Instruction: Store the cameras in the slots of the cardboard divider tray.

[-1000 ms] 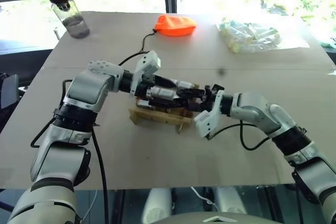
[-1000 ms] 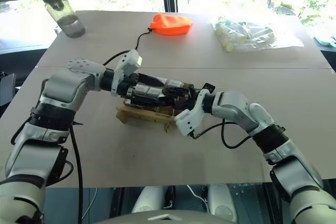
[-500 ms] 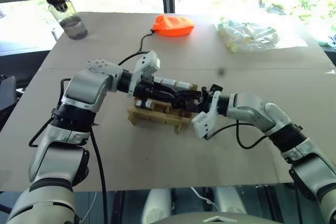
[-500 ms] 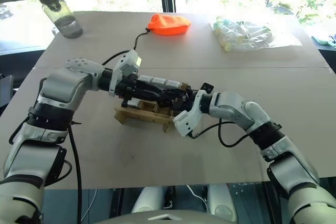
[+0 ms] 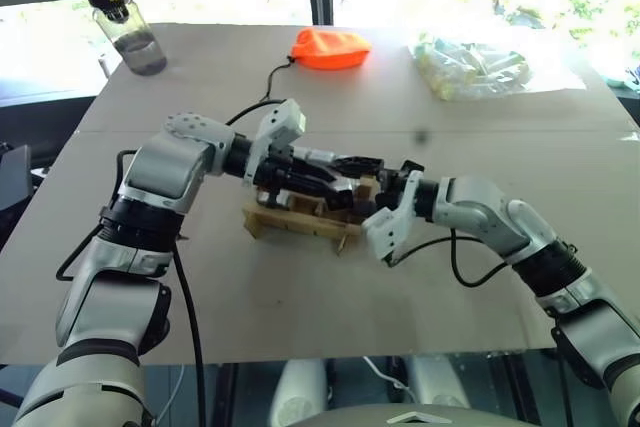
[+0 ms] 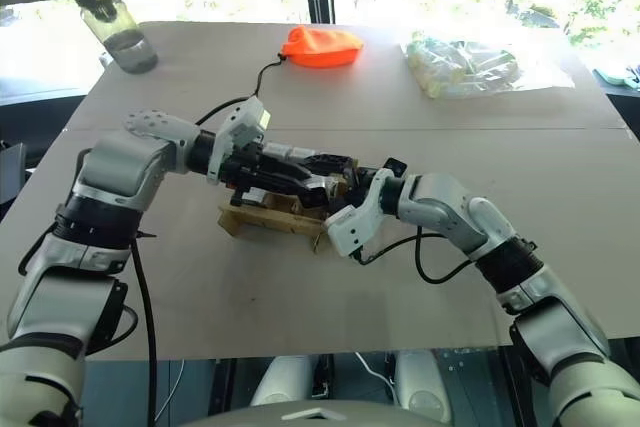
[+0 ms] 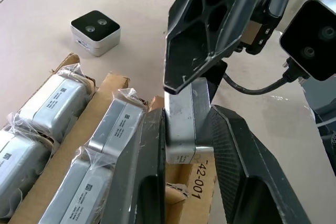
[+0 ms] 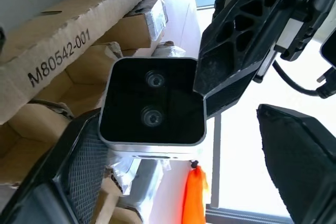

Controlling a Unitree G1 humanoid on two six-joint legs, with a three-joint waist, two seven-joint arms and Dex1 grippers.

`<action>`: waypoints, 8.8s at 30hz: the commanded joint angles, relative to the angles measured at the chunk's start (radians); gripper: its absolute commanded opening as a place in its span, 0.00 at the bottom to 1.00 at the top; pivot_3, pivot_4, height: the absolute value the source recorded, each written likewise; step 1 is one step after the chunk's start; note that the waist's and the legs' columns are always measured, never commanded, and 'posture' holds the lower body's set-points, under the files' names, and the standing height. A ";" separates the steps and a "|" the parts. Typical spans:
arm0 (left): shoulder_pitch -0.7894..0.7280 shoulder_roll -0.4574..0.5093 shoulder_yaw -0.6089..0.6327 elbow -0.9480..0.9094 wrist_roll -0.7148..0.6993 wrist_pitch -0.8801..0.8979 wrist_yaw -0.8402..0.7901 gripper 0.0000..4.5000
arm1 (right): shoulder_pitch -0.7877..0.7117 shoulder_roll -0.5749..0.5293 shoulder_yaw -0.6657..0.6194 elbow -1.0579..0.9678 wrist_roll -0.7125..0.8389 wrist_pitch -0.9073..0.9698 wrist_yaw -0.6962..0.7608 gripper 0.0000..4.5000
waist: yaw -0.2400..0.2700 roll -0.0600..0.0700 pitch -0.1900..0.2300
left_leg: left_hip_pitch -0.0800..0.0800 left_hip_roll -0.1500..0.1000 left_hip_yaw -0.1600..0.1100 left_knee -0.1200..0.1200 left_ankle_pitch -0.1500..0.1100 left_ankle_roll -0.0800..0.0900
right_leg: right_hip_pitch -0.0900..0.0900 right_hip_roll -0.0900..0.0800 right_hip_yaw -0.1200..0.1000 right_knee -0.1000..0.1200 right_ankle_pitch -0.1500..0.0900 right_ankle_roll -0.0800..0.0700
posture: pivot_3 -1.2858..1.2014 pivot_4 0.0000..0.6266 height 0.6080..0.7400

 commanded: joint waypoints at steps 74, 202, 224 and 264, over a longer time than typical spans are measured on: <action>-0.291 0.139 -0.670 0.659 -0.337 -1.075 -0.137 0.26 | 0.959 0.034 -0.601 -0.313 1.247 0.383 0.735 1.00 | 0.028 -0.001 -0.001 | 0.006 -0.001 -0.004 0.001 -0.002 0.004 | 0.009 0.000 -0.002 -0.003 0.000 0.000 | 0.52 0.24 0.89; -0.059 -0.069 0.019 0.099 -0.024 -0.131 -0.059 0.16 | -0.114 -0.002 -0.129 0.192 0.131 -0.258 0.025 0.82 | 0.000 0.005 0.003 | 0.008 -0.001 0.001 -0.002 -0.001 0.001 | 0.006 -0.003 0.000 0.000 0.000 0.000 | 0.52 0.24 0.89; -0.095 -0.072 0.000 0.270 -0.077 -0.532 -0.137 0.16 | 0.745 -0.218 -0.347 -0.327 1.159 0.523 0.478 0.99 | 0.019 0.004 0.002 | 0.004 -0.001 -0.006 0.001 -0.001 0.002 | 0.009 -0.003 -0.005 -0.002 0.000 0.001 | 0.52 0.24 0.89; -0.086 -0.084 -0.147 0.413 -0.077 -0.756 -0.137 0.16 | 0.818 0.000 -0.548 -0.242 1.254 0.456 0.740 0.99 | 0.027 0.004 0.002 | 0.004 -0.002 -0.006 0.001 -0.001 0.003 | 0.009 -0.002 -0.005 -0.003 0.000 0.001 | 0.52 0.24 0.89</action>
